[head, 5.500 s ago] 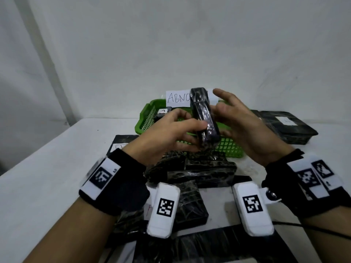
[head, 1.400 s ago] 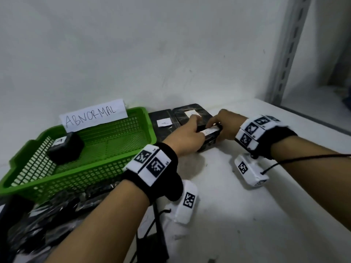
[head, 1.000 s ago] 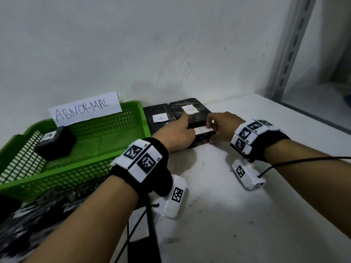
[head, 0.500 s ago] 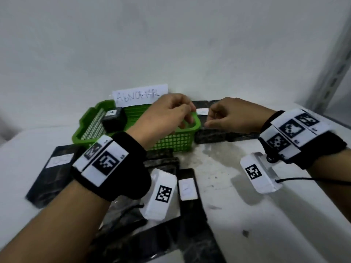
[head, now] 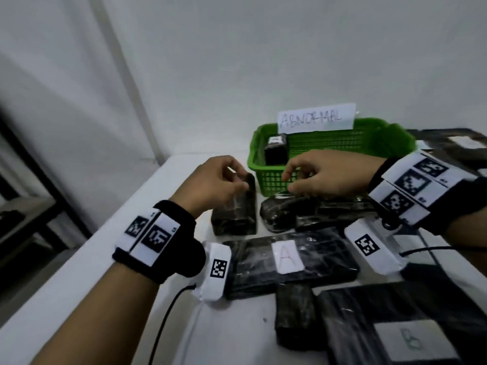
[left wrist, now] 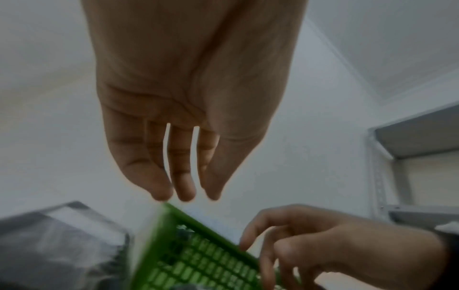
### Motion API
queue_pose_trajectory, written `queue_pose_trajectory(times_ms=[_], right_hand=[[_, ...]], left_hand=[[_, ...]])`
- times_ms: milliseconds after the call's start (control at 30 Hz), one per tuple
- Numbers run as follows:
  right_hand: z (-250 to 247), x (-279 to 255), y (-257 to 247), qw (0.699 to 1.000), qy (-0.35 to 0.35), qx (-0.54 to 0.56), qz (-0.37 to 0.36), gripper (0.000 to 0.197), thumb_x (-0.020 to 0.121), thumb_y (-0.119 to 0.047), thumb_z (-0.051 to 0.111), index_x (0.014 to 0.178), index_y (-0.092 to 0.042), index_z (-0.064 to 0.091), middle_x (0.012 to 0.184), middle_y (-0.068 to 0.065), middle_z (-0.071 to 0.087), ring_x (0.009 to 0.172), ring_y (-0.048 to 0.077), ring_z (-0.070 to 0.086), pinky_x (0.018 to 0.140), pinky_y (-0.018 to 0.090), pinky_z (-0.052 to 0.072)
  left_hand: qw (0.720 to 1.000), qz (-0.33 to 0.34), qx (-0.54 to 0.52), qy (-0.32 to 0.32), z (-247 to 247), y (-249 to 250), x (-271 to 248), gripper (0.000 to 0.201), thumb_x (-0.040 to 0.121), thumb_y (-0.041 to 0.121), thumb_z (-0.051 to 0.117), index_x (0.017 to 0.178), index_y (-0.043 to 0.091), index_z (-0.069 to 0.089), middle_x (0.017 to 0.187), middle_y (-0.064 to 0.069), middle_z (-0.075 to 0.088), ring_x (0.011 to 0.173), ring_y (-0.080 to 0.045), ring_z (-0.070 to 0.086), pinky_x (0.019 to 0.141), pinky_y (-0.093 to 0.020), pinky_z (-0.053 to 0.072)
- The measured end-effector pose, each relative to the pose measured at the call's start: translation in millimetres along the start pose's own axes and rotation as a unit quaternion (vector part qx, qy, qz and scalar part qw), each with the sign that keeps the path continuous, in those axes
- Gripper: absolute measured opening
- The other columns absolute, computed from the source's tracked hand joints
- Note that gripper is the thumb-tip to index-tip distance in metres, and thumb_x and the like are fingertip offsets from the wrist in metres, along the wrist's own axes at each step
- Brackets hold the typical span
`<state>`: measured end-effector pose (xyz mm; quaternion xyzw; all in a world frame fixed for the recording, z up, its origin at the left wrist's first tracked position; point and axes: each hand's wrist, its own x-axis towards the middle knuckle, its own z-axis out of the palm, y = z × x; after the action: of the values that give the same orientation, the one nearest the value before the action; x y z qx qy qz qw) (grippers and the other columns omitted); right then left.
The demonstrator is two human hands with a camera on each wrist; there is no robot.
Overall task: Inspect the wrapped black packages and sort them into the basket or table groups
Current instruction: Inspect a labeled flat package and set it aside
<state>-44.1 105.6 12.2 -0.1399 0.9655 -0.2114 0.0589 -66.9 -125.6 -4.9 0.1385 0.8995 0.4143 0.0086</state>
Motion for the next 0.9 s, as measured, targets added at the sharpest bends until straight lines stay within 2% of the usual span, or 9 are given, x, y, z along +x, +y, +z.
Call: queue_pose_trajectory(times_ms=[67, 167, 300, 400, 533, 600, 700, 800, 900], right_hand=[[10, 12, -15, 1.0, -0.006, -0.003, -0.009, 0.028, 0.094, -0.042, 0.065, 0.12, -0.03, 0.067, 0.105, -0.005, 0.069, 0.091, 0.014, 0.065, 0.081, 0.03, 0.049], [26, 29, -27, 0.998, -0.025, -0.05, -0.014, 0.03, 0.095, -0.045, 0.063, 0.12, -0.027, 0.069, 0.114, -0.003, 0.068, 0.105, 0.017, 0.063, 0.094, 0.034, 0.05], [44, 51, -28, 0.989, -0.041, -0.144, 0.022, 0.031, 0.093, -0.055, 0.057, 0.119, -0.041, 0.067, 0.127, 0.005, 0.055, 0.118, 0.025, 0.046, 0.101, 0.045, 0.044], [48, 56, -30, 0.986, -0.051, -0.157, 0.002, 0.026, 0.097, -0.049, 0.056, 0.116, -0.039, 0.07, 0.126, 0.002, 0.063, 0.109, 0.019, 0.031, 0.101, 0.045, 0.04], [50, 54, -28, 0.992, -0.042, -0.118, -0.024, 0.02, 0.097, -0.042, 0.06, 0.105, -0.033, 0.076, 0.109, -0.007, 0.074, 0.113, 0.017, 0.051, 0.103, 0.04, 0.045], [52, 53, -29, 0.994, -0.036, -0.099, -0.027, 0.017, 0.096, -0.044, 0.062, 0.097, -0.034, 0.075, 0.103, -0.007, 0.074, 0.106, 0.013, 0.055, 0.099, 0.041, 0.049], [52, 48, -34, 0.996, -0.031, -0.079, -0.031, 0.014, 0.095, -0.049, 0.06, 0.095, -0.039, 0.07, 0.107, -0.003, 0.07, 0.108, 0.009, 0.045, 0.098, 0.041, 0.046], [47, 44, -40, 0.999, 0.019, -0.013, -0.044, 0.035, 0.086, -0.066, 0.058, 0.111, -0.042, 0.065, 0.12, -0.003, 0.065, 0.107, 0.011, 0.056, 0.095, 0.041, 0.048], [40, 40, -52, 0.991, 0.052, 0.114, -0.037, 0.077, 0.077, -0.073, 0.055, 0.14, -0.03, 0.047, 0.126, -0.012, 0.057, 0.112, 0.013, 0.061, 0.097, 0.033, 0.048]], left_hand=[[0.997, -0.065, -0.004, 0.034, -7, -20, 5, 0.029, 0.085, 0.024, 0.077, 0.106, 0.014, 0.059, 0.093, -0.005, 0.065, 0.073, -0.016, 0.061, 0.069, -0.035, 0.056], [0.983, -0.174, 0.024, -0.053, -5, -37, 6, 0.051, 0.089, 0.039, 0.072, 0.123, 0.01, 0.047, 0.108, -0.008, 0.06, 0.095, -0.024, 0.063, 0.068, -0.038, 0.059], [0.98, -0.182, 0.027, -0.079, 2, -44, 3, 0.048, 0.088, 0.041, 0.072, 0.116, 0.015, 0.044, 0.108, -0.003, 0.057, 0.107, -0.026, 0.061, 0.071, -0.04, 0.06], [0.98, -0.185, -0.034, -0.071, 1, -49, 4, 0.043, 0.085, 0.029, 0.078, 0.109, 0.015, 0.044, 0.103, -0.005, 0.062, 0.099, -0.026, 0.064, 0.075, -0.042, 0.06], [0.972, -0.194, -0.128, -0.048, -2, -54, 0, 0.051, 0.08, 0.013, 0.082, 0.114, 0.014, 0.044, 0.099, -0.011, 0.067, 0.076, -0.021, 0.065, 0.073, -0.038, 0.06], [0.962, -0.208, -0.17, -0.041, -5, -56, -3, 0.054, 0.08, 0.011, 0.082, 0.119, 0.012, 0.045, 0.101, -0.009, 0.064, 0.078, -0.019, 0.062, 0.07, -0.032, 0.058], [0.954, -0.215, -0.206, -0.035, -12, -59, -9, 0.057, 0.08, 0.011, 0.082, 0.124, 0.011, 0.046, 0.104, -0.008, 0.065, 0.081, -0.017, 0.063, 0.068, -0.028, 0.057], [0.942, -0.198, -0.272, -0.015, -24, -61, -18, 0.061, 0.08, 0.008, 0.081, 0.128, 0.01, 0.043, 0.097, -0.005, 0.072, 0.068, -0.013, 0.072, 0.06, -0.026, 0.059], [0.915, -0.145, -0.376, 0.028, -34, -55, -23, 0.069, 0.08, 0.001, 0.078, 0.135, 0.009, 0.038, 0.105, -0.009, 0.075, 0.079, -0.019, 0.076, 0.067, -0.032, 0.063]])
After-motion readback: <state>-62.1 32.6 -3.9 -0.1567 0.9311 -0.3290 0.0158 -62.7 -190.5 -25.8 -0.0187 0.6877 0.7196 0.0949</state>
